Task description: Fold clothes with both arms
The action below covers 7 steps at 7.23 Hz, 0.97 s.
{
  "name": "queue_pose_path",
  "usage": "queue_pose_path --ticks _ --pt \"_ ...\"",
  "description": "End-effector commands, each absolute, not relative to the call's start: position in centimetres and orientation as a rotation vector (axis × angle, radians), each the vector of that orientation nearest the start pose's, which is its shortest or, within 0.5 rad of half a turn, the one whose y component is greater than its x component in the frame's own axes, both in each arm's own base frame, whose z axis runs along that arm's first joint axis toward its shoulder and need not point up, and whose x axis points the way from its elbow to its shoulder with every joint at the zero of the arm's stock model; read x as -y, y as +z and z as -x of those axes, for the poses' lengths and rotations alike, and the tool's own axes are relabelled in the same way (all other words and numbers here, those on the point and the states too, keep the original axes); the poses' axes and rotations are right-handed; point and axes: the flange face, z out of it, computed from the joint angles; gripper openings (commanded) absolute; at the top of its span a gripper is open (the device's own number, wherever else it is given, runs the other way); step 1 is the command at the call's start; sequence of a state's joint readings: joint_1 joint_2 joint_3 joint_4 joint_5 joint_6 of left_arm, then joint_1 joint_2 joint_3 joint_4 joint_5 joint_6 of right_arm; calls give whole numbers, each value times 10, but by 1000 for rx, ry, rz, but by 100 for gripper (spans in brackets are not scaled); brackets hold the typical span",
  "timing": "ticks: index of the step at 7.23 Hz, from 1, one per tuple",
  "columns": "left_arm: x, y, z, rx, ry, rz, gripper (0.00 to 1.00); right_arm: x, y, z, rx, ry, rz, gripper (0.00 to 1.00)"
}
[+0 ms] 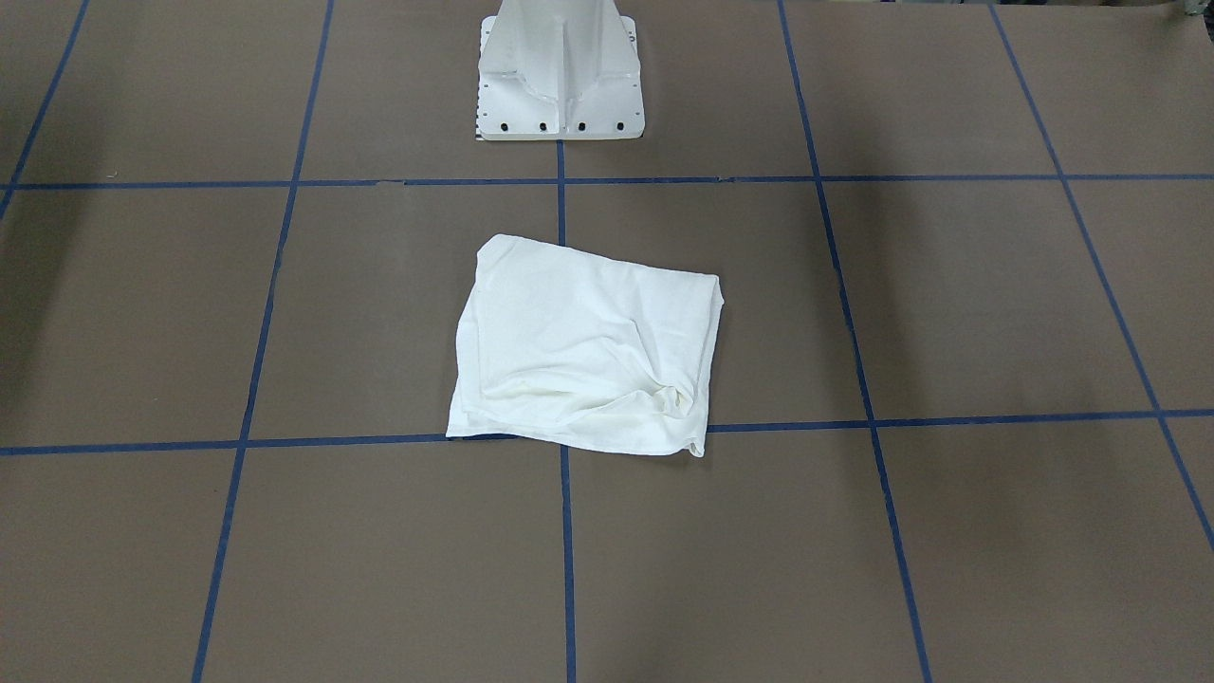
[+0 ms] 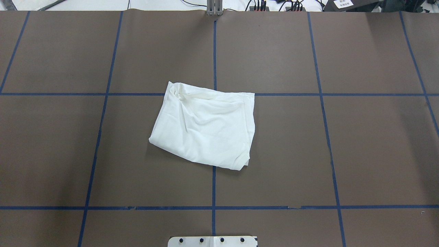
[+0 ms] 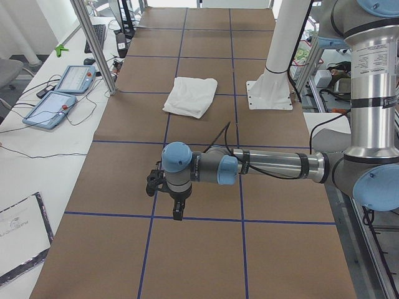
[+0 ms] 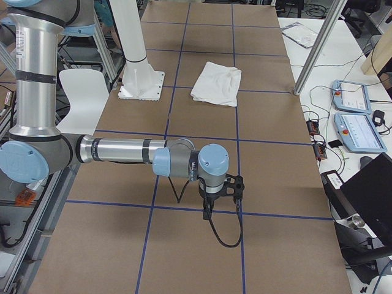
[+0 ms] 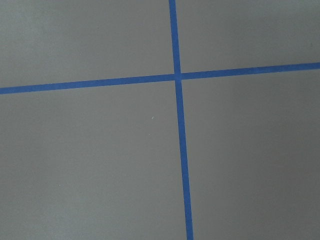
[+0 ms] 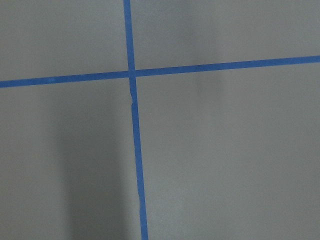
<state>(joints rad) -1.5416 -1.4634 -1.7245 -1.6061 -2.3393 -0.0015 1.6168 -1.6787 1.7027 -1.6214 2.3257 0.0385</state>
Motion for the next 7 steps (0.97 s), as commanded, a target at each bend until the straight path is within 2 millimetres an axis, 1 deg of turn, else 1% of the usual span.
queue_pose_path --ticks 1,6,7 --pt "453 630 51 -769 58 -67 100 440 652 -85 755 91 25 100" --pt "453 631 51 -769 57 -64 100 438 652 -86 757 93 26 100" --pt "453 634 51 -769 55 -58 100 438 652 -85 757 92 26 100"
